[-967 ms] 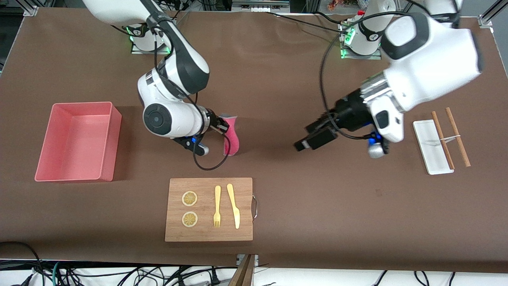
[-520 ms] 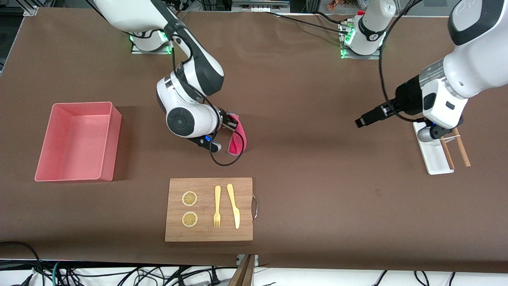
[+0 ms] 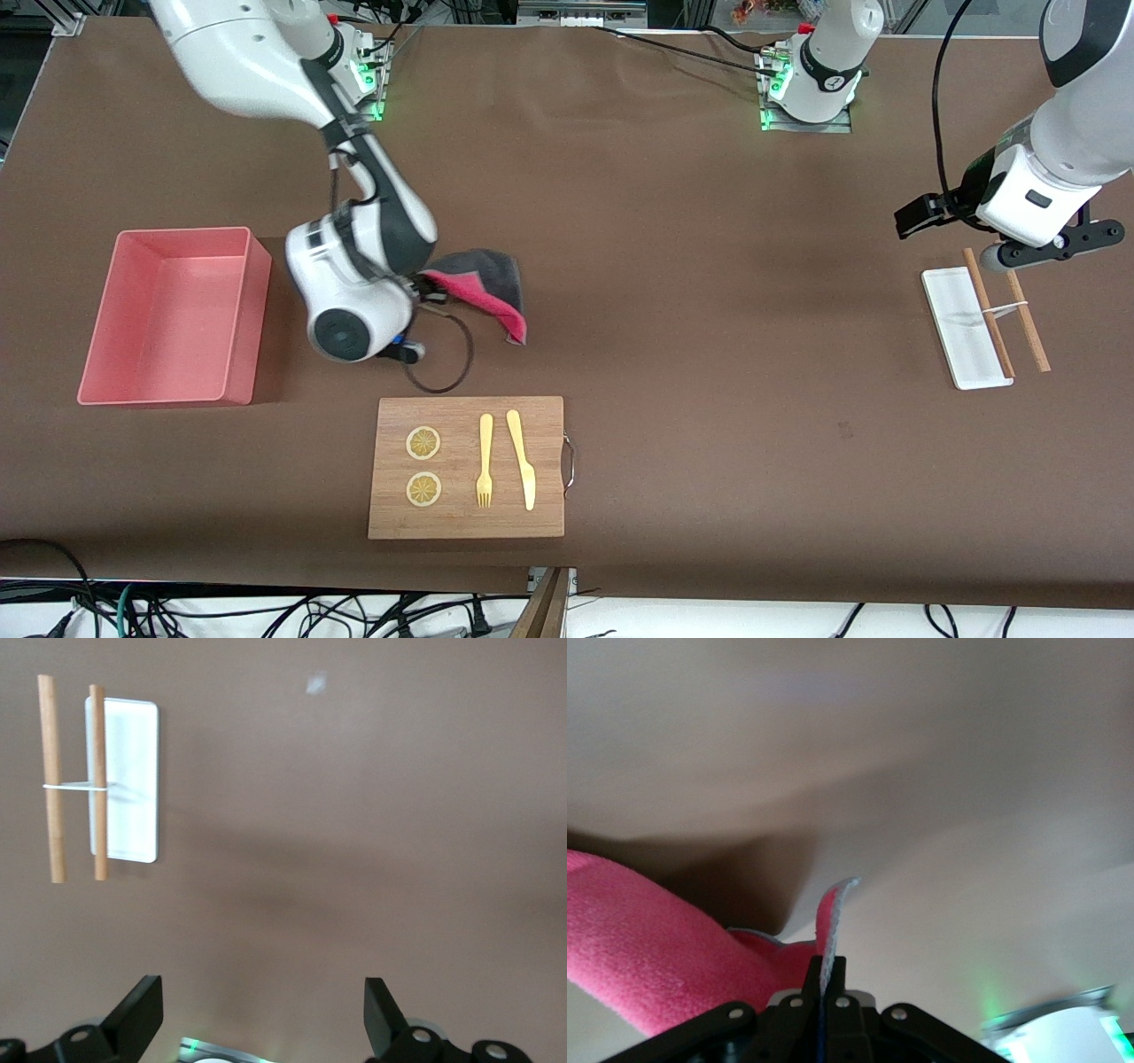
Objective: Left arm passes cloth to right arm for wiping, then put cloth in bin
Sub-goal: 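Lower the cloth with the right gripper while the left gripper withdraws, then wipe the table with the cloth using the right gripper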
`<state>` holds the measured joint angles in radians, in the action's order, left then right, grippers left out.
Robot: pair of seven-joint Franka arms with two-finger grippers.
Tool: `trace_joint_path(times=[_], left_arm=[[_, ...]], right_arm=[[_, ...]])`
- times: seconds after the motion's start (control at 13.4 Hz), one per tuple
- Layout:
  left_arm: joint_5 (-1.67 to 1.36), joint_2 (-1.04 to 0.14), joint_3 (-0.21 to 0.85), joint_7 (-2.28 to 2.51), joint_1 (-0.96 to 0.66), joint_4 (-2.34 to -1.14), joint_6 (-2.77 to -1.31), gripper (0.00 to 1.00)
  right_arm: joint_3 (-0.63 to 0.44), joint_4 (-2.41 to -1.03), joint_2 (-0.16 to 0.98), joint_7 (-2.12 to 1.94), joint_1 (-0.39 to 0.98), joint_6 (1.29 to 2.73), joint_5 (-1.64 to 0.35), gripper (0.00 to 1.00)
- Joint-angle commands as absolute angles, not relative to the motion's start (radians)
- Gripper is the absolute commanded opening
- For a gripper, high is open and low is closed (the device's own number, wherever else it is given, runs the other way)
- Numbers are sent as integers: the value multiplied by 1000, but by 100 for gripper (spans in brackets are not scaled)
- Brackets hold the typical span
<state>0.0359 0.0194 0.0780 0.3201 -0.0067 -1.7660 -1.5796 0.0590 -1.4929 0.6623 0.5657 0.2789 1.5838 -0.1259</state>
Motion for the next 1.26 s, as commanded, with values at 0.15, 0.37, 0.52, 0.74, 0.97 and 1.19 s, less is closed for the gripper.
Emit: trace_joint_path(times=[0.15,0.37,0.52,0.74,0.97,1.19], left_arm=[[75,152,91,287,21,-1983,-1720,100],[61,127,87,287,47,-1942,-1723,100],[60,124,87,288,51,-1892,-1718,100],[61,101,87,293,52,-1801,-1710,100],[63,-1,87,291,55,-1642,-1657,100],[64,-37,87,291,57,-1589,-1621,100]], right_arm=[[69,-1526,635,345,111,1517,53,0],[69,-1517,624,243,72,1503,146,0],[72,-1499,617,253,103,1503,207,0],[71,-1493,618,309,207,1503,343,0],[77,-1497,632,489,276,1543,313,0],[78,-1502,644,656,350,1624,175,0]])
